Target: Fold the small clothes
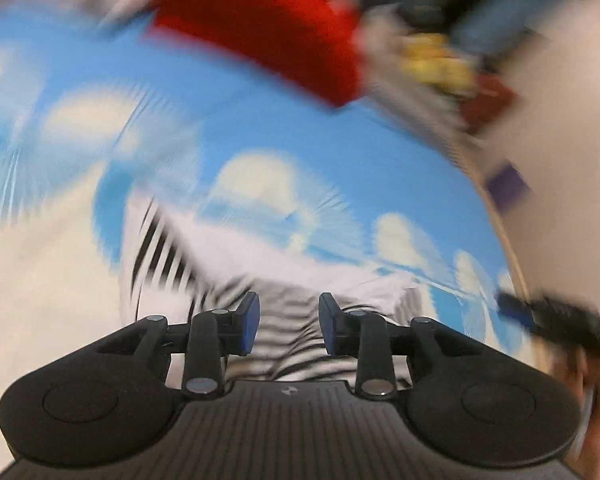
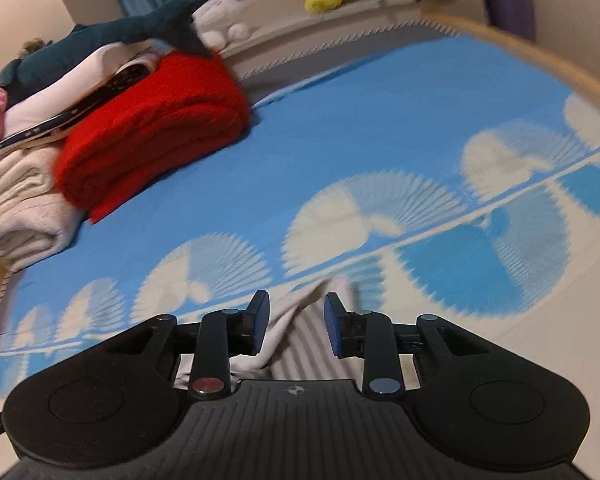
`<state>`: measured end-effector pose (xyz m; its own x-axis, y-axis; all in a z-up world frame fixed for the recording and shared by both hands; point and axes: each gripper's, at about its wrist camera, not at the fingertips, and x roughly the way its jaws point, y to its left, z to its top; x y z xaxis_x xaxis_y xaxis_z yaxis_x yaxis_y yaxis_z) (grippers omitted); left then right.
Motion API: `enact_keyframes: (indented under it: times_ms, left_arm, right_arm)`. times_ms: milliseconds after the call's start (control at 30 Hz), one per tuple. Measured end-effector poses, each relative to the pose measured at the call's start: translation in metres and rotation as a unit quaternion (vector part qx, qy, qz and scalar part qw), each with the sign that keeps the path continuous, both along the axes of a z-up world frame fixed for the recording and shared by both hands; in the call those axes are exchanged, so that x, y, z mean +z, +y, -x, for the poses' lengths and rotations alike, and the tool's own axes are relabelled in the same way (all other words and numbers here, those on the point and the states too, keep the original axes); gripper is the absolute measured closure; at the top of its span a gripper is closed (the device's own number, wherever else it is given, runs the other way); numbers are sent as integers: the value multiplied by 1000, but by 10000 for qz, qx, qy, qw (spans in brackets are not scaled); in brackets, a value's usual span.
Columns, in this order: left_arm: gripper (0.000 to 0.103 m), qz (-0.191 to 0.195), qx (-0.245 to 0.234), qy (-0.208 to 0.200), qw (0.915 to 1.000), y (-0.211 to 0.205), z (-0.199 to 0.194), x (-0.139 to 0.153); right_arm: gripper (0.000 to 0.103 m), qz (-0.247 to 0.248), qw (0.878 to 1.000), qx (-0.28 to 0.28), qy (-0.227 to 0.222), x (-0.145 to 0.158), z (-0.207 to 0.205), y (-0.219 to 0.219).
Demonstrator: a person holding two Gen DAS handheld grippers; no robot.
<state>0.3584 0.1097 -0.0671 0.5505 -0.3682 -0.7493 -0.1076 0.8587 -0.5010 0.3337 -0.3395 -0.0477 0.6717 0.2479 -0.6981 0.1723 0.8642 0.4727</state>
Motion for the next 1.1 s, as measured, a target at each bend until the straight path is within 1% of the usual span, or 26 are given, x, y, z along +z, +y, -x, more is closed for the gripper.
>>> enact_keyframes:
  times_ms: [33, 67, 133, 200, 267, 300, 367, 433, 467, 533, 600, 633, 667, 700, 733, 767, 800, 833, 867, 900, 933, 967, 1000, 1033, 1067, 1100]
  left_arm:
    - [68, 18, 231, 421, 9988, 3, -10, -14]
    - [68, -15, 459, 887, 9950, 5, -17, -31]
    - [68, 1, 653, 1354, 9886, 9, -25, -51]
    - [68, -74, 661, 1544, 9858, 7, -34, -66]
    - [64, -55, 455, 1729, 9839, 4, -39, -79]
    - [64, 23, 383, 1807, 9828, 4, -40, -84]
    - [63, 175, 280, 1916, 9809, 0, -40, -93]
    - [61, 367, 146, 2049, 9780, -6, -35, -102]
    - [61, 440, 67, 2112, 9764, -8, -30, -104]
    - [62, 509, -70, 2174, 9747, -16, -30, -109]
    - [81, 524, -67, 2063, 9771, -18, -28, -103]
    - [96, 520, -19, 1975, 9789, -18, -29, -100]
    - [98, 513, 65, 1832, 9817, -14, -30, -95]
    - [99, 493, 174, 1615, 9855, -10, -31, -86]
    - [100, 456, 252, 1379, 9891, -6, -32, -75]
    - [100, 414, 320, 984, 9938, -1, -33, -59]
    - [100, 418, 378, 607, 9966, 4, -33, -44]
    - [100, 430, 458, 108, 9980, 10, -30, -26]
    - [102, 403, 478, -402, 9972, 14, -27, -8]
    - [102, 397, 454, -825, 9948, 17, -23, 6]
    - [102, 430, 401, -1150, 9916, 20, -19, 16]
    - [102, 491, 345, -1329, 9893, 22, -16, 21]
    - [102, 565, 290, -1299, 9895, 23, -14, 20]
    - [102, 610, 190, -1035, 9926, 22, -15, 12]
    - [101, 543, -23, -398, 9977, 17, -20, -5]
    - [101, 378, -290, 343, 9983, 11, -24, -26]
  right_arm:
    - [69, -98, 9999, 112, 58, -4, -2, 6]
    - [68, -182, 9995, 242, 132, -8, -4, 14]
    - [63, -448, 9967, 537, 408, -20, -8, 30]
    - [59, -881, 9897, 776, 825, -36, -12, 44]
    - [57, -1149, 9826, 743, 1260, -52, -11, 54]
    - [51, -1252, 9794, 594, 1467, -60, -9, 56]
    - [47, -1350, 9708, 90, 1978, -79, -3, 53]
    - [47, -1533, 9605, -178, 2316, -97, 1, 51]
    - [47, -1719, 9539, -321, 2439, -105, 1, 48]
    - [47, -2108, 9432, -535, 2512, -115, 0, 45]
    - [48, -2215, 9427, -458, 2452, -116, -3, 48]
    - [51, -2165, 9453, -417, 2402, -114, -5, 50]
    - [62, -2112, 9487, -348, 2325, -110, -7, 52]
    - [80, -2125, 9513, -224, 2222, -107, -8, 54]
    - [88, -2197, 9524, -111, 2111, -104, -11, 51]
    - [98, -2315, 9535, -58, 1929, -100, -13, 48]
    - [99, -2447, 9554, -72, 1650, -92, -13, 42]
    - [99, -2566, 9571, -111, 1338, -85, -14, 35]
    - [99, -2678, 9585, -147, 966, -75, -13, 27]
    - [100, -2766, 9587, -185, 632, -67, -11, 19]
    - [100, -2835, 9582, -223, 304, -59, -8, 11]
    - [100, -2856, 9580, -225, 117, -54, -5, 4]
    - [100, -2864, 9578, -229, 76, -55, -1, -1]
    - [100, -2821, 9590, -223, 179, -59, 1, -4]
    - [100, -2647, 9629, -172, 493, -67, 2, -4]
    - [100, -2370, 9670, -89, 927, -77, 2, -4]
